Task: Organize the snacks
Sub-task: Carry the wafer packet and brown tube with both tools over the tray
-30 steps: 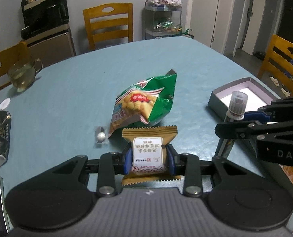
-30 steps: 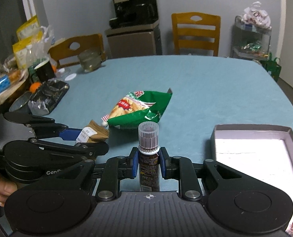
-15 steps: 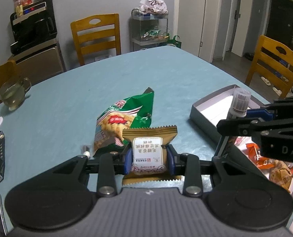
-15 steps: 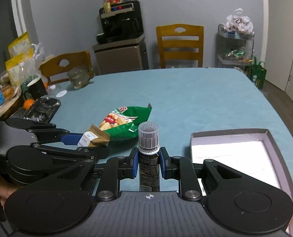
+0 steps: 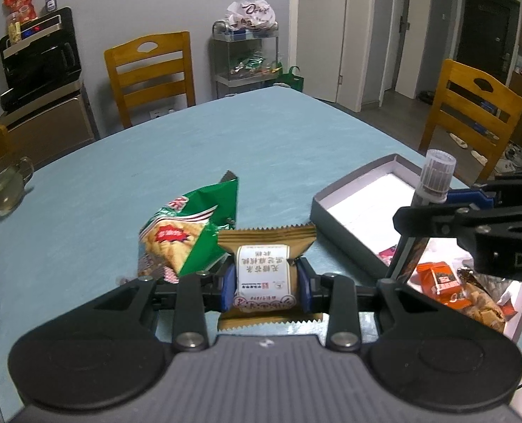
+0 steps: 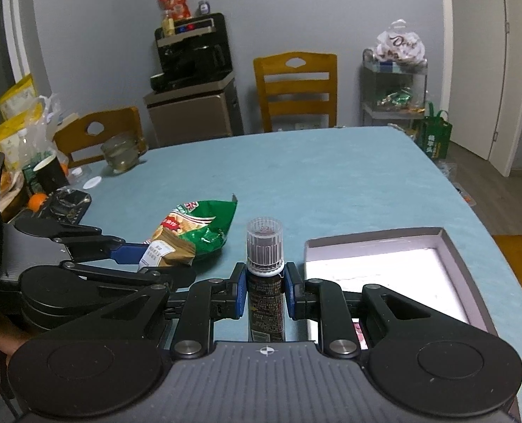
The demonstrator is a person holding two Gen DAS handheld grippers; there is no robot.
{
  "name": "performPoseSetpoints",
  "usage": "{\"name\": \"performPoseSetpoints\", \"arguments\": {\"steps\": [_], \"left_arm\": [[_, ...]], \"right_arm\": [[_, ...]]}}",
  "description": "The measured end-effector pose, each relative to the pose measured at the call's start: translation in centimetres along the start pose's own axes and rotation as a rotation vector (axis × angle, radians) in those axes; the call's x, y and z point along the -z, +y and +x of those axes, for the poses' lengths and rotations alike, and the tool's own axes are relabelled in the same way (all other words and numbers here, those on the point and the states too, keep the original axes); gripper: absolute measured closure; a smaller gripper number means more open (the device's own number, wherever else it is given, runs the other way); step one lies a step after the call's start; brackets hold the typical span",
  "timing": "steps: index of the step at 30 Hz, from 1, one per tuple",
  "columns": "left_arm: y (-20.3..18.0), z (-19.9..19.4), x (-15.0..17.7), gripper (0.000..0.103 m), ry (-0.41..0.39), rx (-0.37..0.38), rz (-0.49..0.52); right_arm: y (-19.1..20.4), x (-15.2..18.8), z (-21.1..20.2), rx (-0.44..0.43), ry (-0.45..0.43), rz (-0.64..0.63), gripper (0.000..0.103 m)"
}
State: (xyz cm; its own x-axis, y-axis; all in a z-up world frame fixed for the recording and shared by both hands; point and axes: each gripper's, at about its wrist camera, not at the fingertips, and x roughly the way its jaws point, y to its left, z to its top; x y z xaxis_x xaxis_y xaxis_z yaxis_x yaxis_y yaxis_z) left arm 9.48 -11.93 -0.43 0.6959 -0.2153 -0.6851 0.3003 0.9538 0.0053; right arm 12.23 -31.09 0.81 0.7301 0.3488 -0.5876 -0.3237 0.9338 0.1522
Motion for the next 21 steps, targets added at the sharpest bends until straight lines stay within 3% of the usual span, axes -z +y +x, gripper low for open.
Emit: {"name": "performPoseSetpoints", "arguments": {"steps": [21], "left_arm": [[-5.7, 0.9, -2.3, 0.071, -0.034, 0.125, 0.110]], "right_arm": [[-3.8, 1.4, -3.9, 0.129, -0.056, 0.083, 0.080]]}}
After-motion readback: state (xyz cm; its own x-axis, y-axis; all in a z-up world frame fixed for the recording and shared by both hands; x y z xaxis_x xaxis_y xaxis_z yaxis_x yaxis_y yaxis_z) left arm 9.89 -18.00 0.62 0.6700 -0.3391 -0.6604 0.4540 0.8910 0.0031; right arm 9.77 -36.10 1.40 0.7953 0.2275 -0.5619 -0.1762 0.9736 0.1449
